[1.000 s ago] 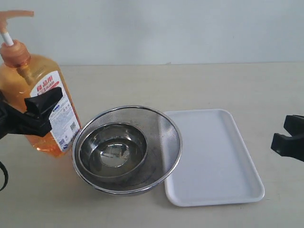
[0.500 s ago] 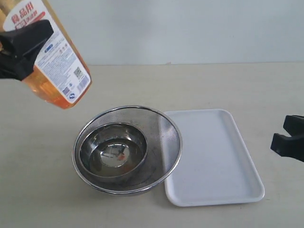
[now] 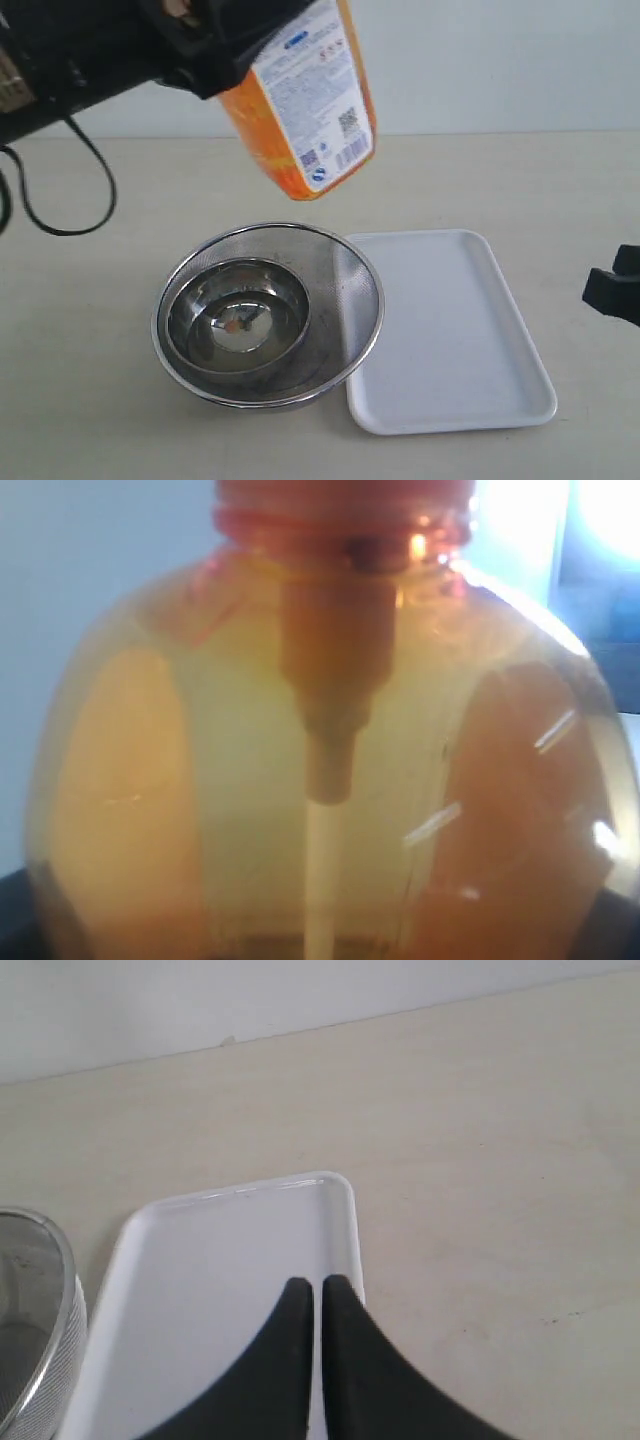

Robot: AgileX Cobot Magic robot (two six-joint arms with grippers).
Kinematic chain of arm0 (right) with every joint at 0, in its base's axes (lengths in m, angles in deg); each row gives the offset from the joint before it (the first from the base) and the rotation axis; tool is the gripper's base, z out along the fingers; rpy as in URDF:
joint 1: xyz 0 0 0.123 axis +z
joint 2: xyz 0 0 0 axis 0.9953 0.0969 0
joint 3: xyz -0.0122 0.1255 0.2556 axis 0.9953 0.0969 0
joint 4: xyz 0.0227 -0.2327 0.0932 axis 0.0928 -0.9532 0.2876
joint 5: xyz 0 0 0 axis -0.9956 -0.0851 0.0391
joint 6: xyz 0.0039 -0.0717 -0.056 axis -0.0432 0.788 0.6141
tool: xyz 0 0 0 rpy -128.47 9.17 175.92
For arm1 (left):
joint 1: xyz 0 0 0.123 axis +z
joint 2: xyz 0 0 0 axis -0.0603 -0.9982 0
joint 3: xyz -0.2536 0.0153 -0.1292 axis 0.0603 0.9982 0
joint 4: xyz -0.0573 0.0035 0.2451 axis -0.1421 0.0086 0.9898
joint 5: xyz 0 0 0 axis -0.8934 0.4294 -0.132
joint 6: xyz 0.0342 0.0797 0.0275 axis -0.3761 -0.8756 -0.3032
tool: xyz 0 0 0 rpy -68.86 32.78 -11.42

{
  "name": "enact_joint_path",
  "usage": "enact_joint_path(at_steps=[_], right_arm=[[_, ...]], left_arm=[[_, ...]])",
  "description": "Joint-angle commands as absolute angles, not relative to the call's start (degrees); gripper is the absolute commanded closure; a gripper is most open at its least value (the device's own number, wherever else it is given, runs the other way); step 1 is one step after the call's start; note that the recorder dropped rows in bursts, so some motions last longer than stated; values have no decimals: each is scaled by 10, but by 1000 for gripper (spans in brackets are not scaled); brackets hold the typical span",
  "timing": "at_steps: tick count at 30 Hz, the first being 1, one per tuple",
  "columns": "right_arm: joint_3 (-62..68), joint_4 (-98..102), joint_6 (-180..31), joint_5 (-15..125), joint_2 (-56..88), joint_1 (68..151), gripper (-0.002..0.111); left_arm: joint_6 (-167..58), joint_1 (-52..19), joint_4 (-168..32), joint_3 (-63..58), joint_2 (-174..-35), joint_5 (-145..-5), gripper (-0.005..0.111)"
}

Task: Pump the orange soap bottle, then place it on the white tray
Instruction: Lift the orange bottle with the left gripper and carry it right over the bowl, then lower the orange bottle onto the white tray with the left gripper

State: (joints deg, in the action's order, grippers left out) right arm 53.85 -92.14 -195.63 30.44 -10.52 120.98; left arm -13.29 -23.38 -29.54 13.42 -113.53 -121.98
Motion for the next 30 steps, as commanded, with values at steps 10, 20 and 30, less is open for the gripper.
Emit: enact_joint_path(at_steps=[10, 20, 30], right_arm=[[551, -816, -1954, 98, -107, 1211, 108], [551, -825, -1954, 88, -107, 1211, 108], [551, -825, -1954, 88, -107, 1211, 108]], left_arm=[[-220, -376, -407, -9, -1351, -1248, 102], [-244, -406, -408, -65, -1442, -1231, 102], [-271, -406, -435, -65, -1486, -1220, 102]])
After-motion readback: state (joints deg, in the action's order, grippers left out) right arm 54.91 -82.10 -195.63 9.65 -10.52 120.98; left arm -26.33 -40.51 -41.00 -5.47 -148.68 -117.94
